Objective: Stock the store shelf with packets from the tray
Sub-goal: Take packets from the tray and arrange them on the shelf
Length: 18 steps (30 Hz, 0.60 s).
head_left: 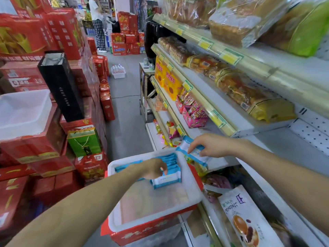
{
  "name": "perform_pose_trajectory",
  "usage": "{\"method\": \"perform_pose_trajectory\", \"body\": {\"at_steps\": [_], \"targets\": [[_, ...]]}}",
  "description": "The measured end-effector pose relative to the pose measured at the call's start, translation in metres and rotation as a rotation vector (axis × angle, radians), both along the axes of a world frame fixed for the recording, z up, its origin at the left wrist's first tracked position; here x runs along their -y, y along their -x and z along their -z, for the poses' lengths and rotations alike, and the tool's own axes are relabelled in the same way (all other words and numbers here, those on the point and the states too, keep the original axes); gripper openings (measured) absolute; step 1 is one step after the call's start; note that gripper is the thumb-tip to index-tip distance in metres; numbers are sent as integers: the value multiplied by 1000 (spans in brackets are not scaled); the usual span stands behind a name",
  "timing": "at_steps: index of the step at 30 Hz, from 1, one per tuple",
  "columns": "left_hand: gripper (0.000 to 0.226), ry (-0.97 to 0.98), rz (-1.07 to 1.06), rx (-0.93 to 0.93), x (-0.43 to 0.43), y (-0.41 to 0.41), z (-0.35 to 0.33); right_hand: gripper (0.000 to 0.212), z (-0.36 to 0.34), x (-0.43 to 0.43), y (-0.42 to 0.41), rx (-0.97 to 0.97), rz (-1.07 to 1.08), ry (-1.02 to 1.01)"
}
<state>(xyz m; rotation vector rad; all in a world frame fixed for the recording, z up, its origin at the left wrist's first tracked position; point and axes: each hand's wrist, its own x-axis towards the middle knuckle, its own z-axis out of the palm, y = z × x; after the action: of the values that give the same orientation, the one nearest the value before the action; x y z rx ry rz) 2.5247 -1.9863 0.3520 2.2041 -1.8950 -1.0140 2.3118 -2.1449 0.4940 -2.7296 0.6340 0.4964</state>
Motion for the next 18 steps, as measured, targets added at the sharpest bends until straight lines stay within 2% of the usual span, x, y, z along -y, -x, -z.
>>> {"method": "perform_pose_trajectory", "body": {"at_steps": [6,13,18], "targets": [[38,-1,30,97,10,11,18,47,5,-4,34,35,89,-65],[40,-19,124,92,11,34,31,45,12,-15,46,10,120,-87],[32,-41,144,68,6,42,49,45,14,-21,51,-18,105,-79]]}}
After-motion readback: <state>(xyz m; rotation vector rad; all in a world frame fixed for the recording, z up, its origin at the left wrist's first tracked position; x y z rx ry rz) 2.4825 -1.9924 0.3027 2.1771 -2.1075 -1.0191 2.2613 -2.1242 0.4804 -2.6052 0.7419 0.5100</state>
